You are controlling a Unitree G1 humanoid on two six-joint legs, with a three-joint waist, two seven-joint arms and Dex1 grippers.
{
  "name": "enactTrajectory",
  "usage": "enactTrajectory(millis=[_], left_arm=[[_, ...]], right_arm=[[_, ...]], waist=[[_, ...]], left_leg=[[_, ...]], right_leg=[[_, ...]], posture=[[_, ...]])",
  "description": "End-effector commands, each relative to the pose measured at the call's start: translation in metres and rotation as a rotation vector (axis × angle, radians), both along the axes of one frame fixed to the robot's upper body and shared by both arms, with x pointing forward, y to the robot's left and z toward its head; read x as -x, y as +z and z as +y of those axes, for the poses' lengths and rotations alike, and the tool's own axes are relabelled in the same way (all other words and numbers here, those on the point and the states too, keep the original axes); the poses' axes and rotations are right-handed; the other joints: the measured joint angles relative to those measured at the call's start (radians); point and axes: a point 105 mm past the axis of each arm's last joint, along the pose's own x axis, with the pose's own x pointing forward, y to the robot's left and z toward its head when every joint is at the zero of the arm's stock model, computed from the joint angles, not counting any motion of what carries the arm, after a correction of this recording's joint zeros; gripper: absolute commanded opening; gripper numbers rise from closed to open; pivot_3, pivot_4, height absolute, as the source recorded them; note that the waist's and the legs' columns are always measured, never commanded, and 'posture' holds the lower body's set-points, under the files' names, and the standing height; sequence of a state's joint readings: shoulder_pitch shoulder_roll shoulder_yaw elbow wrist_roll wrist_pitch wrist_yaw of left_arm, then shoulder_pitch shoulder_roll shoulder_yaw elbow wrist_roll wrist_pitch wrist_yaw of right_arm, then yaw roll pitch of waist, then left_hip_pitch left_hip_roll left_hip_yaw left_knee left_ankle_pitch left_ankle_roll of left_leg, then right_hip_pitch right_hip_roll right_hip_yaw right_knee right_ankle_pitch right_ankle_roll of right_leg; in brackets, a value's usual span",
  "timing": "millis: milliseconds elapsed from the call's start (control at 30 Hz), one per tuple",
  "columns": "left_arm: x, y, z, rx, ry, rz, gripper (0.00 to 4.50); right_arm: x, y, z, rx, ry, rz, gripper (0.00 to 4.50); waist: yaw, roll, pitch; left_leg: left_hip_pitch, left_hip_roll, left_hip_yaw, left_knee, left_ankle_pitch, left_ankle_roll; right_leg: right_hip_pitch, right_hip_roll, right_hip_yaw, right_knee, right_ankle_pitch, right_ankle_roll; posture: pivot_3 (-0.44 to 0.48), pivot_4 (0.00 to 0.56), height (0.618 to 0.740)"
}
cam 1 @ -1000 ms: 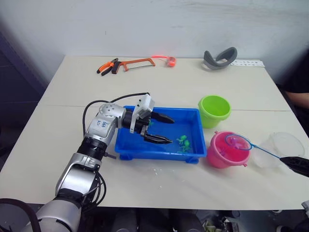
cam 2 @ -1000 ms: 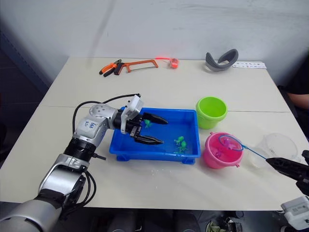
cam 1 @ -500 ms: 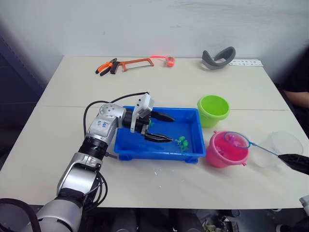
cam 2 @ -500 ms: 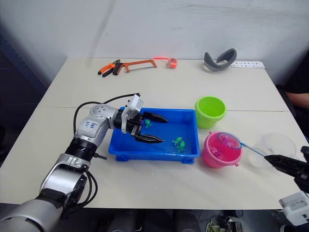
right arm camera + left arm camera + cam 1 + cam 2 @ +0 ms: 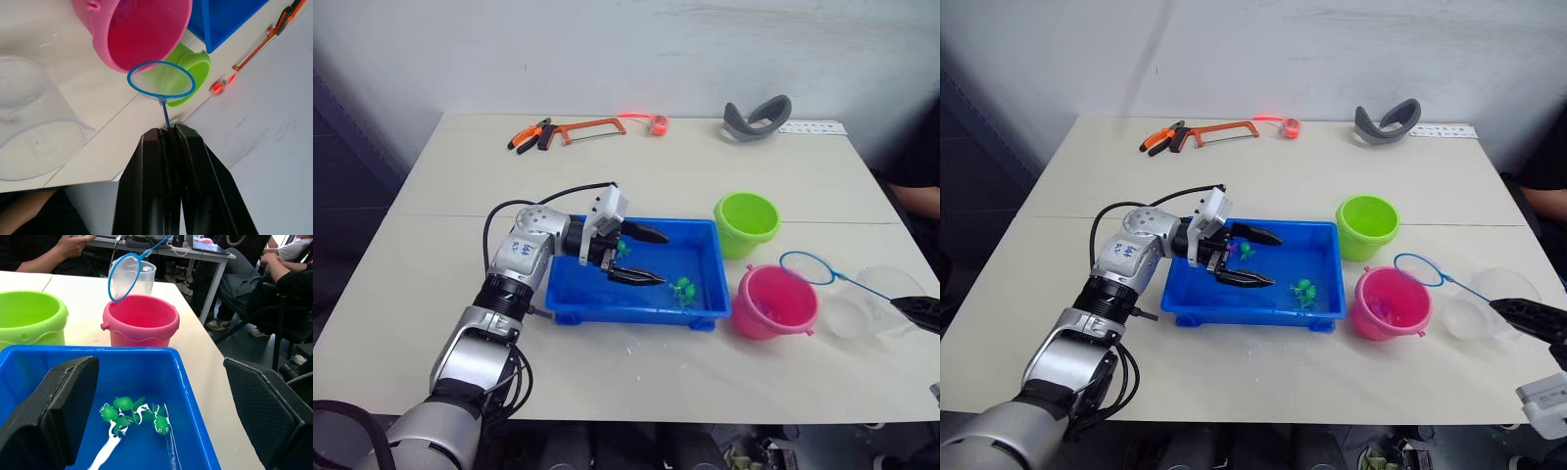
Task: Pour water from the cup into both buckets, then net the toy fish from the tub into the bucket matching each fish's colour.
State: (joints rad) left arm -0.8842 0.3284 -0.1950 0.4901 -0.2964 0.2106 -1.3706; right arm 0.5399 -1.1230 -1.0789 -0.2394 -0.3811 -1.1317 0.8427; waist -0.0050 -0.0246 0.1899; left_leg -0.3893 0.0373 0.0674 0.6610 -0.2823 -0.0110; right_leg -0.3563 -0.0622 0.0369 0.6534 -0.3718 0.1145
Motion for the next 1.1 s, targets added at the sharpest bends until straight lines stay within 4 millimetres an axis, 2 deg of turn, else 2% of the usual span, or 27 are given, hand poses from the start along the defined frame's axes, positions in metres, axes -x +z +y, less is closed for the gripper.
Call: enactTrajectory(millis=[33, 167, 300, 367, 467, 533, 700, 800, 1000, 1100], left_arm=[[-0.002, 0.01, 0.0, 0.022, 0.0, -0.032, 4.44], [0.0, 0.007, 0.003, 0.007, -0.001, -0.029, 4.44], [-0.003, 0.003, 0.013, -0.025, 0.026, -0.032, 4.44], [-0.005, 0.002, 0.018, -0.035, 0.051, -0.031, 4.44], [-0.008, 0.001, 0.032, -0.048, 0.108, -0.018, 4.44], [-0.01, -0.001, 0.042, -0.058, 0.151, -0.007, 4.44], [-0.011, -0.001, 0.07, -0.067, 0.27, 0.019, 4.44], [-0.008, 0.002, 0.096, -0.057, 0.381, 0.047, 4.44], [0.0, 0.005, 0.147, -0.05, 0.593, 0.084, 4.44], [0.007, 0.007, 0.167, -0.055, 0.68, 0.087, 4.44]], right_arm=[[0.002, 0.002, 0.008, -0.044, 0.015, -0.01, 0.0], [0.002, 0.007, 0.0, -0.33, -0.119, 0.0, 0.0], [0.001, 0.018, 0.005, -0.822, -0.262, 0.053, 0.0], [-0.005, 0.021, 0.013, -1.007, -0.299, 0.112, 0.0], [-0.016, 0.017, 0.043, -1.277, -0.307, 0.289, 0.0], [-0.028, 0.015, 0.063, -1.397, -0.304, 0.38, 0.0], [-0.05, 0.001, 0.11, -1.562, -0.272, 0.638, 0.0], [-0.07, -0.011, 0.134, -1.625, -0.283, 0.733, 0.0], [-0.101, -0.033, 0.177, -1.678, -0.339, 0.891, 0.0], [-0.107, -0.044, 0.202, -1.659, -0.348, 0.993, 0.0]], waist=[[0.0, 0.0, 0.0], [0.001, 0.0, 0.0], [0.001, 0.0, 0.0], [-0.005, 0.0, 0.0], [-0.015, 0.0, 0.0], [-0.026, 0.0, 0.0], [-0.026, -0.001, 0.0], [-0.023, -0.001, 0.001], [-0.024, -0.002, 0.001], [-0.022, -0.002, 0.001]], left_leg=[[0.0, 0.0, 0.0, 0.0, 0.0, 0.0], [0.0, 0.002, 0.0, 0.0, 0.0, 0.0], [0.0, 0.003, -0.001, 0.0, 0.0, 0.0], [0.0, 0.004, -0.001, 0.0, -0.001, -0.001], [0.0, 0.006, -0.001, 0.0, -0.001, -0.001], [0.0, 0.008, -0.002, 0.0, -0.001, -0.001], [-0.002, 0.011, -0.003, 0.0, -0.002, -0.002], [-0.004, 0.011, -0.004, 0.0, -0.002, -0.003], [-0.016, 0.011, -0.003, 0.005, -0.001, -0.004], [-0.016, 0.011, -0.003, 0.004, -0.001, -0.003]], right_leg=[[0.0, 0.0, 0.0, 0.0, 0.0, 0.0], [0.0, -0.001, 0.0, 0.0, 0.0, 0.0], [0.001, 0.0, 0.001, -0.001, 0.0, 0.0], [0.001, 0.0, 0.002, 0.0, 0.0, 0.0], [0.001, -0.001, 0.003, 0.0, 0.0, 0.0], [0.001, -0.002, 0.004, 0.001, 0.0, -0.001], [-0.002, -0.001, 0.004, 0.001, 0.0, -0.004], [-0.005, -0.001, 0.003, 0.002, -0.001, -0.004], [-0.018, -0.003, 0.002, 0.007, -0.001, -0.004], [-0.02, -0.004, 0.0, 0.008, -0.001, -0.004]], posture=[[0.0, 0.15, 0.74], [0.0, 0.15, 0.74], [0.0, 0.15, 0.74], [0.0, 0.15, 0.74], [0.0, 0.15, 0.74], [0.0, 0.15, 0.74], [0.0, 0.15, 0.74], [0.0, 0.15, 0.74], [0.0, 0.15, 0.74], [0.0, 0.15, 0.74]])
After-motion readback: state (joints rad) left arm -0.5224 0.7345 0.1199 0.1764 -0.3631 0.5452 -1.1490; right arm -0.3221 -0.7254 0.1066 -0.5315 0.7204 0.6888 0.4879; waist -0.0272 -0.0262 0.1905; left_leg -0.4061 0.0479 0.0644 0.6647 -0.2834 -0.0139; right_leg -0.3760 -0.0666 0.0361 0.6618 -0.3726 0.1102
